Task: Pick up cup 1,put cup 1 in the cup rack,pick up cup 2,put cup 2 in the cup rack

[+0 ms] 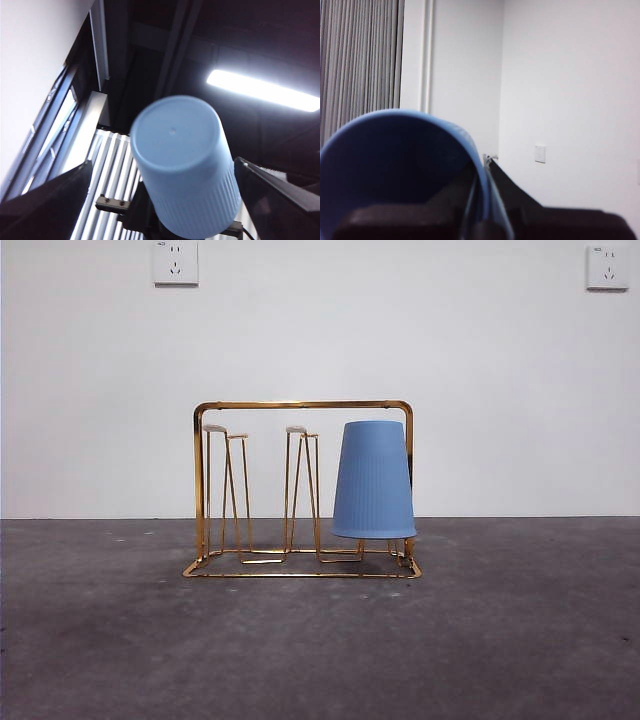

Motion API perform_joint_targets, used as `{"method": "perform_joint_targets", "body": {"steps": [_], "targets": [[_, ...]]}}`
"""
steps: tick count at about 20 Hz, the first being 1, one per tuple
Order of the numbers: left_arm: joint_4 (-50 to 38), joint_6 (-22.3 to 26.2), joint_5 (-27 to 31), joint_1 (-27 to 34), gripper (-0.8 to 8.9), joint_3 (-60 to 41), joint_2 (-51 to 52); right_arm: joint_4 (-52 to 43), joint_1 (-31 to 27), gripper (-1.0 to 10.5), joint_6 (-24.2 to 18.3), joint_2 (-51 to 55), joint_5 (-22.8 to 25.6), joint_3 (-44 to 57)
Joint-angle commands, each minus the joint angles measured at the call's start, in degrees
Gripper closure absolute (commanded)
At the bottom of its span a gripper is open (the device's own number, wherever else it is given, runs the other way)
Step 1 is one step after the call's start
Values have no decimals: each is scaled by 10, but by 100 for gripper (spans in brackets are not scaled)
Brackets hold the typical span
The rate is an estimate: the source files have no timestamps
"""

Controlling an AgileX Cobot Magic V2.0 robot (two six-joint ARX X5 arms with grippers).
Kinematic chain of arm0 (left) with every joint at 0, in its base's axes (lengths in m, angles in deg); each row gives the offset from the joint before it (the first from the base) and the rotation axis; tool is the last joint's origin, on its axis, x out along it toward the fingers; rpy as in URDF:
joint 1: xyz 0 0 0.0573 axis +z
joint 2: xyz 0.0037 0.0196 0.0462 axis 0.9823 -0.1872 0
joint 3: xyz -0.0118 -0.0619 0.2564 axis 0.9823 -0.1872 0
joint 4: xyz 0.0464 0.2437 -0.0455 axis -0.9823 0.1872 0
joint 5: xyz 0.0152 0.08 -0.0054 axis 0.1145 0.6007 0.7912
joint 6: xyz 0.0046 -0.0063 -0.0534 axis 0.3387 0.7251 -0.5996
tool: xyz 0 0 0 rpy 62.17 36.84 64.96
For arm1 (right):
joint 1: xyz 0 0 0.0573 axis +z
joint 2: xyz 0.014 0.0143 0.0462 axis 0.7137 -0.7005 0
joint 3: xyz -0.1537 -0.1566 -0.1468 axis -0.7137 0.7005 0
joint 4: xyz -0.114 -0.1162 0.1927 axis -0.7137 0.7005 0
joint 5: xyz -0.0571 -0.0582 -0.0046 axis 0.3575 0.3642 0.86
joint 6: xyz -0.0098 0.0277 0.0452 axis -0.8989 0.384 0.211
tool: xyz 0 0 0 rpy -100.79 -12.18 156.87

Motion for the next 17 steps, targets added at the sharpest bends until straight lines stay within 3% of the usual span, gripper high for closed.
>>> {"method": "perform_joint_targets", "body": {"steps": [1,17], "targets": [[-19,-31,-2,5,336,-3,-12,-7,1,963,0,-14,-1,2],[-78,-47,9,8,378,-3,-19,-2,1,962,0,-65,-12,2]]}}
